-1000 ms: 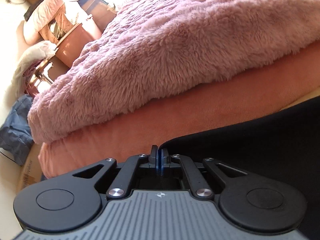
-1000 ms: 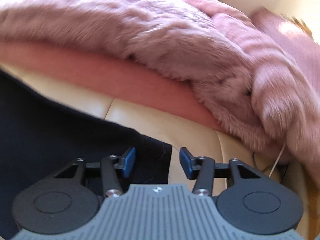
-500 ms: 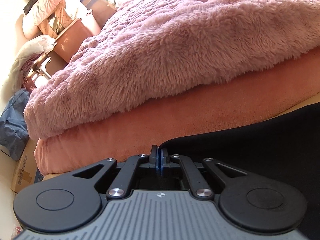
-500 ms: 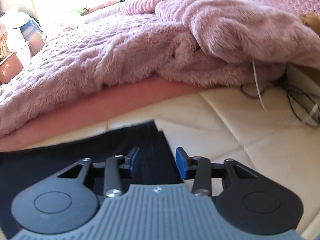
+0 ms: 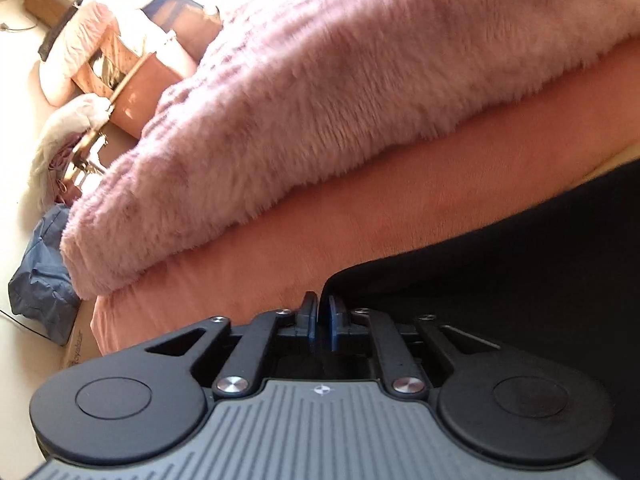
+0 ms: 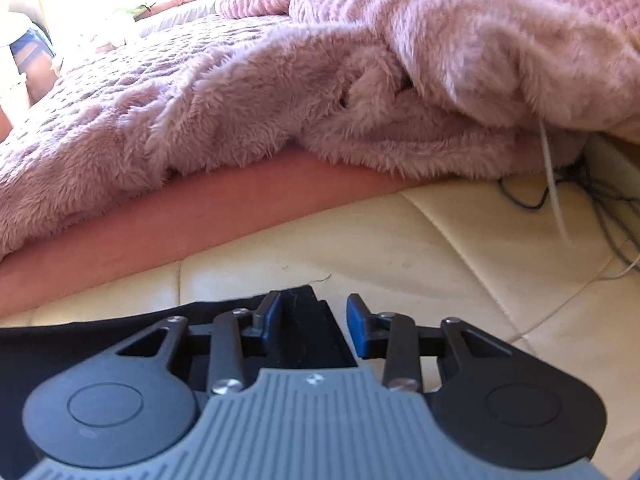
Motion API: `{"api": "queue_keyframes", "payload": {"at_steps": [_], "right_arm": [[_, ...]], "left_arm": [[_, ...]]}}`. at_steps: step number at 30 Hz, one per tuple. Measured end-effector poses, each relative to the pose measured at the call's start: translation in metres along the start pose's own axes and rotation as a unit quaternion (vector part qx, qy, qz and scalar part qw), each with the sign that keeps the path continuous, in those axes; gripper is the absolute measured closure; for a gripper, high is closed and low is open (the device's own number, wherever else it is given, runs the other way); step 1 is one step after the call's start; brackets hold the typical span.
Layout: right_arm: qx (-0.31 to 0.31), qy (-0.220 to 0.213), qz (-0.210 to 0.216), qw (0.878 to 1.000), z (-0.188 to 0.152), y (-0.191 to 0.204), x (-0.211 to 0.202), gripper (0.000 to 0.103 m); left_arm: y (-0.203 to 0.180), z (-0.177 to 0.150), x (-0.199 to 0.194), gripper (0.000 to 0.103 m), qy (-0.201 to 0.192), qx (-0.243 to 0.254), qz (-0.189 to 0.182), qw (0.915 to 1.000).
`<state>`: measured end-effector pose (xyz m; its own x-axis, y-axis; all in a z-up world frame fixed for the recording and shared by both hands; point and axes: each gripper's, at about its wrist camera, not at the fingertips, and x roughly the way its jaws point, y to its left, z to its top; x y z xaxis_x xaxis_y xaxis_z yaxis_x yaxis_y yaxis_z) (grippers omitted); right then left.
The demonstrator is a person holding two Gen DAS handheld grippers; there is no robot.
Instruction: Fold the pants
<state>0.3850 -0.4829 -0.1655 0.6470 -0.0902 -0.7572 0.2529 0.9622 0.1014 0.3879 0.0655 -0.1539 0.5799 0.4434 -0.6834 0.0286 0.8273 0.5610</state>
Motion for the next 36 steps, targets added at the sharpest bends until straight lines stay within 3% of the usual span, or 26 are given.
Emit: {"api": "queue_keyframes", "payload": {"at_steps": [2, 4, 8, 12, 15, 18, 23, 25, 27, 29, 32, 36], "right_arm": [[0.003, -0.014, -0.002, 1.0, -0.005, -0.001, -0.021, 0.067], [0.03, -0.023, 0.002, 0.999, -0.015, -0.008, -0.049, 0.059], [0.126, -0.029, 0.023, 0.991, -0.051, -0.038, -0.101, 0.052], [0.237, -0.015, 0.052, 0.97, -0.095, -0.071, -0.125, 0.052], [0.295, 0.004, 0.078, 0.952, -0.115, -0.083, -0.115, 0.052], [0.361, 0.019, 0.102, 0.927, -0.13, -0.091, -0.098, 0.053], [0.411, -0.012, 0.122, 0.904, -0.14, -0.091, -0.088, 0.053], [0.397, -0.015, 0.111, 0.911, -0.136, -0.084, -0.087, 0.058], [0.358, -0.018, 0.069, 0.931, -0.131, -0.073, -0.09, 0.083], [0.329, -0.032, 0.035, 0.943, -0.131, -0.064, -0.092, 0.094], [0.326, -0.041, 0.019, 0.944, -0.132, -0.072, -0.097, 0.098], [0.309, -0.037, -0.015, 0.95, -0.129, -0.1, -0.108, 0.099]], "left_arm": [[0.006, -0.002, -0.017, 0.074, -0.025, -0.005, 0.008, 0.9996], [0.011, -0.005, -0.04, 0.073, -0.051, -0.014, -0.005, 0.9986], [0.012, -0.021, -0.082, 0.073, -0.072, -0.037, -0.096, 0.9921], [0.0, -0.039, -0.096, 0.081, -0.059, -0.062, -0.159, 0.9836], [-0.013, -0.052, -0.093, 0.085, -0.036, -0.063, -0.163, 0.984], [-0.018, -0.06, -0.086, 0.086, -0.01, -0.082, -0.169, 0.9823], [-0.027, -0.073, -0.075, 0.093, 0.018, -0.08, -0.158, 0.984], [-0.03, -0.074, -0.075, 0.097, 0.026, -0.066, -0.159, 0.9847], [-0.036, -0.073, -0.077, 0.103, 0.034, -0.063, -0.155, 0.9852], [-0.04, -0.072, -0.08, 0.103, 0.041, -0.059, -0.148, 0.9864], [-0.044, -0.072, -0.086, 0.103, 0.047, -0.068, -0.167, 0.9825], [-0.055, -0.077, -0.104, 0.103, 0.054, -0.093, -0.227, 0.9679]]}}
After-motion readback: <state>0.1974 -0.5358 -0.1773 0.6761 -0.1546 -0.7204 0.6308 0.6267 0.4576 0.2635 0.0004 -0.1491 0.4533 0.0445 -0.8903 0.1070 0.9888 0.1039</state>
